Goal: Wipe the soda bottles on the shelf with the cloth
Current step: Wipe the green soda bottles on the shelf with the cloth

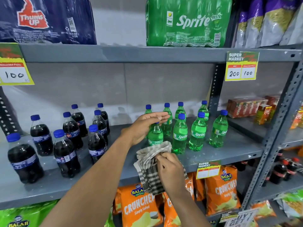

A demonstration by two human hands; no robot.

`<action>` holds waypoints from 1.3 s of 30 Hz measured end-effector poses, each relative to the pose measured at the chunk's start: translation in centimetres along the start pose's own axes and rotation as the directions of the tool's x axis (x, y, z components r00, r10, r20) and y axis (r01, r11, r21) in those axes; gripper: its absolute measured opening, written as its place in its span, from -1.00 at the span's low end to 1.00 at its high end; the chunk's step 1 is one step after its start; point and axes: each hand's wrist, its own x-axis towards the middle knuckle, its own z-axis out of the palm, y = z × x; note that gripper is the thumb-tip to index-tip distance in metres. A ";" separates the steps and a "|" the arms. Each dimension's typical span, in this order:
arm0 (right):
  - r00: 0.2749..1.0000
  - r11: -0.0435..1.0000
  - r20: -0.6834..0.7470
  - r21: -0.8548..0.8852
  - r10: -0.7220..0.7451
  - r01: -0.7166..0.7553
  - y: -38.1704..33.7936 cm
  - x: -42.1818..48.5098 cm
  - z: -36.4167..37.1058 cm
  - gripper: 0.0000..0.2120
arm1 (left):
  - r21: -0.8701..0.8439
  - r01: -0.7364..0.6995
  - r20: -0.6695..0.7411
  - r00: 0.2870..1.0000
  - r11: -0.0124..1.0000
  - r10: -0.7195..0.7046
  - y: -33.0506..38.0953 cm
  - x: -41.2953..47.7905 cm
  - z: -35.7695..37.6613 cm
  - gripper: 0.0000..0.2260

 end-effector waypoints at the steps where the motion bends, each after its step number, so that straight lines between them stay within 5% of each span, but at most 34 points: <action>1: 1.000 1.000 -0.024 0.006 -0.003 0.004 -0.3 0.4 -0.1 -0.77 | -0.010 0.002 0.004 1.000 1.000 -0.002 0.0 -0.1 0.0 -0.71; 7: 0.986 0.998 -0.153 0.019 -0.060 0.064 -1.9 5.4 -1.3 -0.78 | -0.080 0.028 0.037 0.999 0.996 -0.025 -0.2 0.2 -0.2 -0.71; 21: 0.996 0.996 -0.060 0.063 0.061 -0.057 -0.1 0.3 -0.7 -0.70 | 0.038 0.017 -0.003 1.000 0.999 -0.017 -0.3 0.3 -0.2 -0.71; 29: 0.955 0.968 -0.254 0.232 0.152 -0.093 -1.4 4.8 -1.0 -0.67 | 0.004 0.045 0.017 0.999 0.999 -0.045 -0.2 0.1 -0.2 -0.70; 39: 0.942 0.911 -0.093 0.302 0.321 -0.281 0.5 0.9 -0.1 -0.74 | 0.066 0.033 0.002 0.999 0.997 -0.033 -0.1 0.2 -0.1 -0.69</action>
